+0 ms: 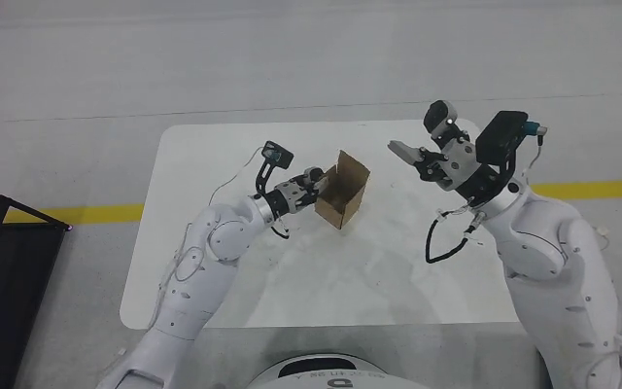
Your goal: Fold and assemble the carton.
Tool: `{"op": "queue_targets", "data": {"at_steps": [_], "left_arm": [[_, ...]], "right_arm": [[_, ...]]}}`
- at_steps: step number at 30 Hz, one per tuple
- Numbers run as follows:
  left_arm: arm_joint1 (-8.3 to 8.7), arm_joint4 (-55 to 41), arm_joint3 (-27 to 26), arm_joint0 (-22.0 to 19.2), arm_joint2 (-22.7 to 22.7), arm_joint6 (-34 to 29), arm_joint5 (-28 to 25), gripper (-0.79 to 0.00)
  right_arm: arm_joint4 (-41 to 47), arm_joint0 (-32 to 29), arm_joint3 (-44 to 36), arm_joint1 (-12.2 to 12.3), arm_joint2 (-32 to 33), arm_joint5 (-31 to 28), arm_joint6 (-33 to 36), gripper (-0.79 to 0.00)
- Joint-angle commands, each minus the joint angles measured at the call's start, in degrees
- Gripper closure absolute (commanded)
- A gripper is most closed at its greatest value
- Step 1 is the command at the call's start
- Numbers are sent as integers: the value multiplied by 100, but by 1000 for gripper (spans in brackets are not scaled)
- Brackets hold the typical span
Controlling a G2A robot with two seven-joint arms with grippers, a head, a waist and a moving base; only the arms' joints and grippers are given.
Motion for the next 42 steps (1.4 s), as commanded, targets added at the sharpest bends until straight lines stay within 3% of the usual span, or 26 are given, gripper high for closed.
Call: {"op": "queue_targets", "data": {"at_steps": [1,6,11,12,13,16,27,34,42], "left_arm": [[45,-147,-238,221,-114,-89,-113,-785],[178,-499,-801,793,-587,-186,-421,-785],[343,-739,-1224,1459,-1452,-34,-926,-785],[373,-779,-1240,1567,-1652,48,-1049,-785],[404,-784,-1246,1634,-1862,115,-1172,-785],[468,-961,-1147,1707,-2313,399,-1603,-785],[468,-961,-1147,1707,-2313,399,-1603,-785],[468,-961,-1147,1707,-2313,399,-1603,-785],[468,-961,-1147,1707,-2313,399,-1603,-785]], "right_arm": [[60,-15,8,-1,17,9,19,-677],[220,13,21,-4,6,90,185,-683],[611,42,36,-11,-46,182,406,-680],[703,60,68,-9,-74,180,536,-708],[857,87,116,-4,-144,163,769,-785],[1090,153,163,1,-229,116,1042,-785],[1059,130,186,3,-246,119,1074,-785],[144,-167,623,19,-502,225,1343,-785],[-282,-152,1378,-51,-1231,97,1012,-785]]}}
